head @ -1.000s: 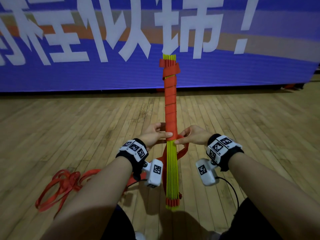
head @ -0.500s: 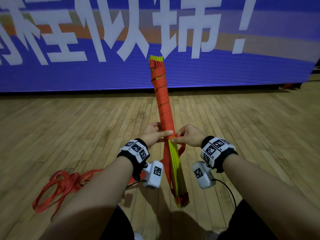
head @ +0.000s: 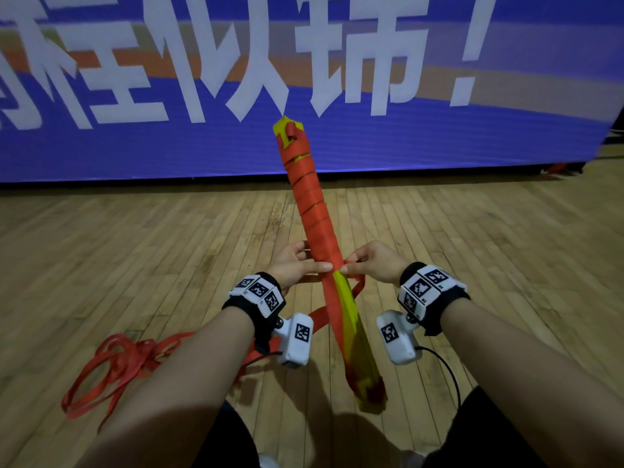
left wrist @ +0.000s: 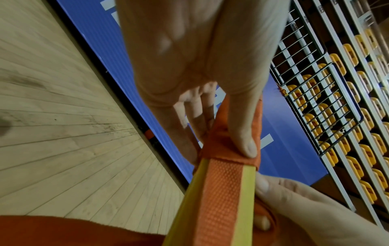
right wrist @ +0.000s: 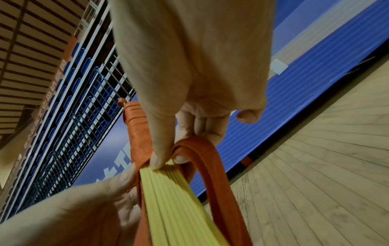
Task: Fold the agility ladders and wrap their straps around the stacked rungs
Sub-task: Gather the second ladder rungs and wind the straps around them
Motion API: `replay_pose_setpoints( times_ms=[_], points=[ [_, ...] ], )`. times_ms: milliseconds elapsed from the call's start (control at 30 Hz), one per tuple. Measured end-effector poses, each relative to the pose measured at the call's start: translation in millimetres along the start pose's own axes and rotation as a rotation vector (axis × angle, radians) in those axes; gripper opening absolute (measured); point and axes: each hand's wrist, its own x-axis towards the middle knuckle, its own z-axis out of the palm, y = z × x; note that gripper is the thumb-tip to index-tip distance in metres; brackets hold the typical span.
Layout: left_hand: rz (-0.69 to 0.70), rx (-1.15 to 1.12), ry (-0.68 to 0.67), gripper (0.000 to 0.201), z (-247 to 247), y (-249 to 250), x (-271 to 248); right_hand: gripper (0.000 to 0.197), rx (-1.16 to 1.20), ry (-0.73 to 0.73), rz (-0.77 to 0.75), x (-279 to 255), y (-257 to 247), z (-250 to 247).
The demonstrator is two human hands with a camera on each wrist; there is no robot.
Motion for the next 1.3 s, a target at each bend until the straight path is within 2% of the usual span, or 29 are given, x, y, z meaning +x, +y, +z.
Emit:
replay_pose_setpoints(
  times_ms=[200,367,467,567,800,900,1067,1300],
  points=[
    [0.048,-0.019,0.068,0.056,5.8,-1.1,-1.8,0.014,0.009,0.008,0.018,0.6,-0.3,-2.4],
    [0.083,0.007,0.147,0.057,11.9,-3.6,-1.1,0.019,-0.12,-0.035,0.061,-3.0,-4.8,-3.4],
    [0.105,0.013,0.173,0.062,14.1,-3.5,0.2,0.017,-0.205,-0.012,0.042,-5.4,-7.8,-0.1],
    [0.119,0.004,0.185,0.07,16.6,-3.4,-0.1,0.025,-0.319,0.018,0.057,-0.3,-6.6,5.3],
    [0.113,0.011,0.208,0.06,19.9,-1.1,3.1,0.031,-0.424,0.097,0.067,-3.7,-11.1,13.1],
    [0.073,-0.011,0.174,0.059,16.6,0.2,3.8,0.03,-0.343,0.08,0.069,-2.0,-8.6,11.8],
    [0.015,-0.088,-0.003,0.047,5.8,2.3,2.7,0.027,-0.183,0.041,0.068,-7.5,-7.9,-1.4],
    [-0.029,-0.065,-0.083,0.053,4.3,1.7,2.6,0.023,-0.148,-0.003,0.058,-11.4,-5.5,-4.5]
  ],
)
